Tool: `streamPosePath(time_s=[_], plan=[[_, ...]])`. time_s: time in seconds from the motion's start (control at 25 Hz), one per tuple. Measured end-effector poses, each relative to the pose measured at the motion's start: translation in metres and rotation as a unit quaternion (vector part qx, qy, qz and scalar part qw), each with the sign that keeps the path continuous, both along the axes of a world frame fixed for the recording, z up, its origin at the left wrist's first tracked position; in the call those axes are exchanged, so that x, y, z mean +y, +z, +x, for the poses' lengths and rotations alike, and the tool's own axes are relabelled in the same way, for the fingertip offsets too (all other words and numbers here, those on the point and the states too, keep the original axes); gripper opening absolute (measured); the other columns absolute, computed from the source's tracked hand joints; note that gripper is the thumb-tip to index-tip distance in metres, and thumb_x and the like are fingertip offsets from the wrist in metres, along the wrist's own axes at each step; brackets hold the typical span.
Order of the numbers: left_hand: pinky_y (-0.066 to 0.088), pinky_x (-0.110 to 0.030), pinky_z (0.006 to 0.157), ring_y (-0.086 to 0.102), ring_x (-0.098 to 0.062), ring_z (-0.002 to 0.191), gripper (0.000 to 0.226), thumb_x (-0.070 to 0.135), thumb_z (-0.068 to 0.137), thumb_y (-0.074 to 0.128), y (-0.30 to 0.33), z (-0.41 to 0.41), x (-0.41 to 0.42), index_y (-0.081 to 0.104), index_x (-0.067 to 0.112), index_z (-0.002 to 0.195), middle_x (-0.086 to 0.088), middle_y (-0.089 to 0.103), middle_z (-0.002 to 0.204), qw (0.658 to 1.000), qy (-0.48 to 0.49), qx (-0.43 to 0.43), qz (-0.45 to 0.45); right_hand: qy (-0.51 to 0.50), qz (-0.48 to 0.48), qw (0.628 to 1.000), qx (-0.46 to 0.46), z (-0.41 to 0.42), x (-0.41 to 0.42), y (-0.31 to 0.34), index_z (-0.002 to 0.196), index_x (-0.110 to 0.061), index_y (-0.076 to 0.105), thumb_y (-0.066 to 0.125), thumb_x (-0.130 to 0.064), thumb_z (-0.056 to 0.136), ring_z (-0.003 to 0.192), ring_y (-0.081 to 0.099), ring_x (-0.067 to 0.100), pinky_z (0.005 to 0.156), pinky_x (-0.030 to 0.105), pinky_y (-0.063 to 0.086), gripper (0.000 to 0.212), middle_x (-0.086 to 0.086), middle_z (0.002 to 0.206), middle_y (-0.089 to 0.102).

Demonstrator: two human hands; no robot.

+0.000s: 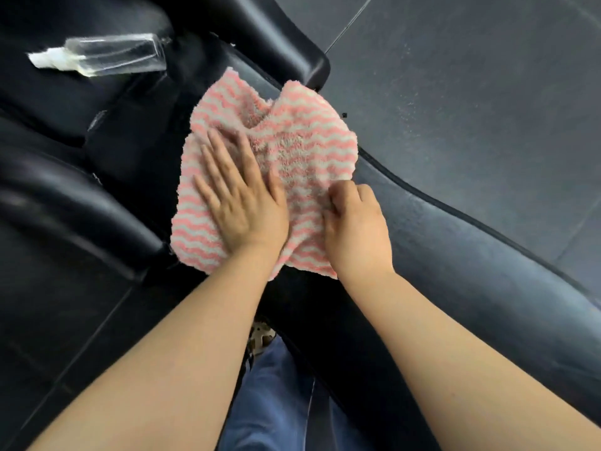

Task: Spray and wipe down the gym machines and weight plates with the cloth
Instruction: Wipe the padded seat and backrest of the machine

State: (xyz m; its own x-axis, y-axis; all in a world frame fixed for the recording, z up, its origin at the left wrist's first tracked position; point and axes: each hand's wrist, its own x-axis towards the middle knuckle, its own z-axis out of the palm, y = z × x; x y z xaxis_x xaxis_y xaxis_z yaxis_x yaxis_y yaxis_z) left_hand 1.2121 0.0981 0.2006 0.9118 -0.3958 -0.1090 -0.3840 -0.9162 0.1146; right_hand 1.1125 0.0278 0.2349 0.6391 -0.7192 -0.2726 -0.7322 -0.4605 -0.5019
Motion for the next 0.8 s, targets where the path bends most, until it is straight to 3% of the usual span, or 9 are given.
streamPosePath(time_s=[0.08, 0.2, 0.32, 0.4, 0.48, 0.56, 0.68, 0.8], plan=[[0.0, -0.047, 0.115, 0.004, -0.03, 0.145, 0.063, 0.043, 0.092, 0.009, -0.004, -0.036, -0.001, -0.004, 0.018, 0.148, -0.017, 0.002, 0.157, 1.0, -0.003, 0.015, -0.007, -0.022, 0.019, 0.999, -0.033, -0.015, -0.005, 0.005, 0.1, -0.005, 0.058, 0.042, 0.005, 0.081, 0.083, 0.05, 0.029, 0.069, 0.037, 0.043, 0.027, 0.01, 0.1, 0.049], [0.007, -0.048, 0.113, 0.019, -0.035, 0.142, 0.065, 0.04, 0.091, 0.023, -0.007, -0.093, -0.01, 0.017, 0.008, 0.148, -0.022, 0.02, 0.153, 0.997, 0.051, 0.042, -0.031, -0.083, -0.026, 0.996, -0.012, -0.05, -0.022, 0.004, 0.093, -0.003, 0.066, 0.045, 0.008, 0.079, 0.08, 0.046, 0.019, 0.065, 0.028, 0.034, 0.027, 0.004, 0.096, 0.048], [0.009, -0.045, 0.113, 0.022, -0.033, 0.14, 0.068, 0.04, 0.088, 0.031, 0.003, -0.15, -0.018, 0.026, 0.003, 0.145, -0.023, 0.027, 0.15, 0.99, 0.076, 0.104, -0.052, -0.147, -0.036, 0.988, 0.037, -0.081, -0.033, -0.002, 0.093, -0.002, 0.07, 0.051, 0.007, 0.081, 0.087, 0.044, 0.018, 0.069, 0.023, 0.029, 0.024, -0.004, 0.094, 0.044], [0.006, -0.043, 0.113, 0.018, -0.031, 0.14, 0.068, 0.038, 0.087, 0.034, 0.012, -0.167, -0.014, 0.023, 0.006, 0.146, -0.022, 0.023, 0.152, 0.988, 0.069, 0.114, -0.073, -0.169, -0.09, 0.98, 0.043, -0.09, -0.033, 0.0, 0.101, -0.005, 0.071, 0.052, 0.009, 0.08, 0.101, 0.041, 0.025, 0.076, 0.027, 0.032, 0.031, 0.004, 0.108, 0.048], [0.003, -0.044, 0.115, 0.014, -0.032, 0.141, 0.066, 0.035, 0.087, 0.035, 0.012, -0.16, -0.006, 0.021, 0.012, 0.147, -0.016, 0.018, 0.154, 0.993, -0.025, 0.08, -0.084, -0.16, -0.121, 0.98, -0.023, -0.089, -0.025, 0.005, 0.108, -0.006, 0.068, 0.047, 0.004, 0.079, 0.11, 0.037, 0.029, 0.081, 0.027, 0.033, 0.038, 0.014, 0.125, 0.046], [0.002, -0.044, 0.116, 0.014, -0.03, 0.142, 0.065, 0.036, 0.086, 0.032, 0.003, -0.141, -0.001, 0.018, 0.018, 0.147, -0.007, 0.015, 0.154, 0.975, -0.212, 0.042, -0.049, -0.094, -0.088, 0.988, -0.08, -0.082, -0.011, -0.001, 0.115, -0.004, 0.065, 0.039, -0.014, 0.082, 0.12, 0.036, 0.026, 0.096, 0.022, 0.029, 0.043, 0.02, 0.134, 0.045], [0.005, -0.049, 0.116, 0.007, -0.028, 0.145, 0.071, 0.04, 0.084, 0.023, -0.009, -0.105, -0.007, 0.004, 0.019, 0.149, -0.002, 0.006, 0.157, 0.933, -0.358, 0.032, 0.023, -0.011, -0.047, 0.999, 0.005, -0.068, 0.003, -0.021, 0.145, -0.009, 0.031, 0.023, -0.046, 0.091, 0.144, 0.007, 0.021, 0.116, 0.031, 0.001, 0.066, 0.012, 0.156, 0.015], [0.003, -0.052, 0.115, 0.006, -0.028, 0.144, 0.072, 0.041, 0.081, 0.021, -0.012, -0.076, -0.012, 0.005, 0.022, 0.149, 0.0, 0.011, 0.157, 0.919, -0.389, 0.049, 0.041, -0.001, -0.069, 0.995, 0.07, -0.049, 0.0, -0.032, 0.143, -0.022, -0.004, 0.007, -0.056, 0.088, 0.141, -0.016, 0.014, 0.115, 0.036, -0.015, 0.066, 0.001, 0.151, -0.014]])
